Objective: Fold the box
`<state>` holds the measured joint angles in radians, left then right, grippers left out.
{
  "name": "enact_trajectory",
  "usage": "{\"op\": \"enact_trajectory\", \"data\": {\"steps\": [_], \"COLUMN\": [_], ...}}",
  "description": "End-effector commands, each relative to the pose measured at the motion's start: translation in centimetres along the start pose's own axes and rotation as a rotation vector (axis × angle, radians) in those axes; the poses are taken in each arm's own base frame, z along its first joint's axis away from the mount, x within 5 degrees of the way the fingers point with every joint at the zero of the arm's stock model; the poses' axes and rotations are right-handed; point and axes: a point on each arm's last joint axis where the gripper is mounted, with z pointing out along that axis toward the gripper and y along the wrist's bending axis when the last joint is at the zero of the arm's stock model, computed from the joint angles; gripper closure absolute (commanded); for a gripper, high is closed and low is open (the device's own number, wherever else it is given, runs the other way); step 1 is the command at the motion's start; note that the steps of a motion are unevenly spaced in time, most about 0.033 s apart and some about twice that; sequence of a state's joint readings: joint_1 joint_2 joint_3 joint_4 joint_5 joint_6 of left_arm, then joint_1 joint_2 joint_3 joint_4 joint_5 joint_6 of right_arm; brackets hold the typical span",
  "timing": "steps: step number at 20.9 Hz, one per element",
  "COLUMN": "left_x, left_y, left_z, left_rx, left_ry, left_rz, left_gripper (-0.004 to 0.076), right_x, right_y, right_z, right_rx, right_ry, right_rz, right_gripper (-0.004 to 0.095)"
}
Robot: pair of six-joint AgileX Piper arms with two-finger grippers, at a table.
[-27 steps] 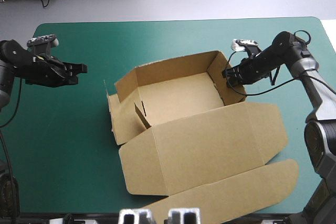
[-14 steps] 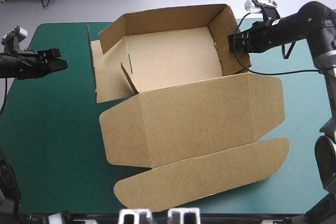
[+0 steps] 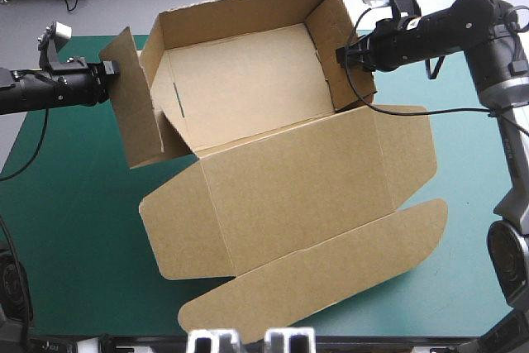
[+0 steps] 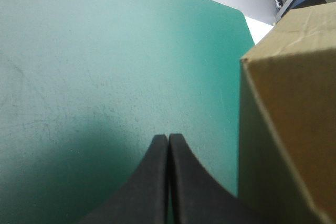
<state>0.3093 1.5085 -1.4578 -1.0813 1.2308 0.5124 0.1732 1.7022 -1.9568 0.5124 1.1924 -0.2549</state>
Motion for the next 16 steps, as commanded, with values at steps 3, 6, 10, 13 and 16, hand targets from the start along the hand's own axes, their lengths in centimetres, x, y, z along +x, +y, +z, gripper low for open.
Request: {"op": "enact_trajectory", "data": {"steps": [3, 6, 10, 13, 16], "left_x": [0.0, 0.2, 0.3, 0.7, 1.0], "left_y": [-3.5, -4.3, -5.5, -6.7, -7.4], "left_z": [-1.6, -2.1, -2.6, -1.8, -1.1], "left_rx": [0.102, 0.109, 0.149, 0.189, 0.213], "left_ry": [-0.034, -0.047, -0.072, -0.045, -0.026], "left_rz": [0.050, 0.054, 0.059, 0.082, 0.162], "left_gripper": [0.0734, 0.0734, 0.0734, 0.0734, 0.0734], "right_x": [-2.2, -2.7, -2.9, -3.1, -3.2], "right_y": [3.3, 3.1, 2.8, 3.4, 4.1], "right_z": [-2.2, -2.1, -1.3, -0.1, 1.1], "right_rx": [-0.016, 0.035, 0.037, 0.018, 0.006], "right_ry": [-0.251, -0.304, -0.318, -0.323, -0.324], "right_rz": [-0.034, -0.010, 0.010, 0.001, -0.012], "right_gripper": [0.0908, 0.0908, 0.0908, 0.0908, 0.0908]}}
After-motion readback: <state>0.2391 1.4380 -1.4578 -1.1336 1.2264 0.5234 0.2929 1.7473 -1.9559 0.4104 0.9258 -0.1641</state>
